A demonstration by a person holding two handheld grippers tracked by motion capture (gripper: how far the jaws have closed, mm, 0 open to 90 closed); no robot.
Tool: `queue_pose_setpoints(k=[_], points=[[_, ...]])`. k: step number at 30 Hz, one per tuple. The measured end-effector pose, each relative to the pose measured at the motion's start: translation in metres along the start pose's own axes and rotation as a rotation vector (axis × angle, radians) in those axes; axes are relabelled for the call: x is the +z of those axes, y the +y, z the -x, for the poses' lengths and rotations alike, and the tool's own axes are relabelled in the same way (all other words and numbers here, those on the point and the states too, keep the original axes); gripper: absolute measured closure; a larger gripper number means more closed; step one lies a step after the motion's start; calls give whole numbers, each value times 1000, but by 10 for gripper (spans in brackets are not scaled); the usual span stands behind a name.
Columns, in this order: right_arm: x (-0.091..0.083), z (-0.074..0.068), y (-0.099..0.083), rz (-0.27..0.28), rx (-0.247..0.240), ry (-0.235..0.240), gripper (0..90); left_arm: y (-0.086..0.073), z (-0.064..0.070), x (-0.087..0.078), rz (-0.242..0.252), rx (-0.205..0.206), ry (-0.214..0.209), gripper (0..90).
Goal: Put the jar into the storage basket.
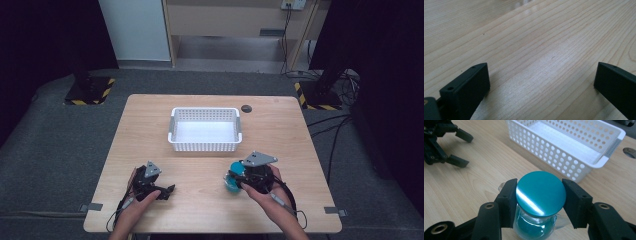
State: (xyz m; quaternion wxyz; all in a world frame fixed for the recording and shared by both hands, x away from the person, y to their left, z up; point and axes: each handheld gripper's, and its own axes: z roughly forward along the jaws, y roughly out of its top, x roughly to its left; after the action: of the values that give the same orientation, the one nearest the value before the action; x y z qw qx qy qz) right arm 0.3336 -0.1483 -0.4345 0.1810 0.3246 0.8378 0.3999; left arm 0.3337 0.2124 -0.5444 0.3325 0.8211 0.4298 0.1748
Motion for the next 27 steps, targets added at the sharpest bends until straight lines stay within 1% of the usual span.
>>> queue_pose_setpoints(k=[7,10,13,20,27], points=[[-7,6,21,6,13,15,484,0,0,0,0,0,1,0],[-8,8,33,8,4,14,484,0,0,0,0,0,1,0],[-9,11,46,16,7,16,484,0,0,0,0,0,1,0],[-4,18,73,10,-5,13,484,0,0,0,0,-1,1,0],[2,29,100,27,9,6,484,0,0,0,0,-1,1,0]])
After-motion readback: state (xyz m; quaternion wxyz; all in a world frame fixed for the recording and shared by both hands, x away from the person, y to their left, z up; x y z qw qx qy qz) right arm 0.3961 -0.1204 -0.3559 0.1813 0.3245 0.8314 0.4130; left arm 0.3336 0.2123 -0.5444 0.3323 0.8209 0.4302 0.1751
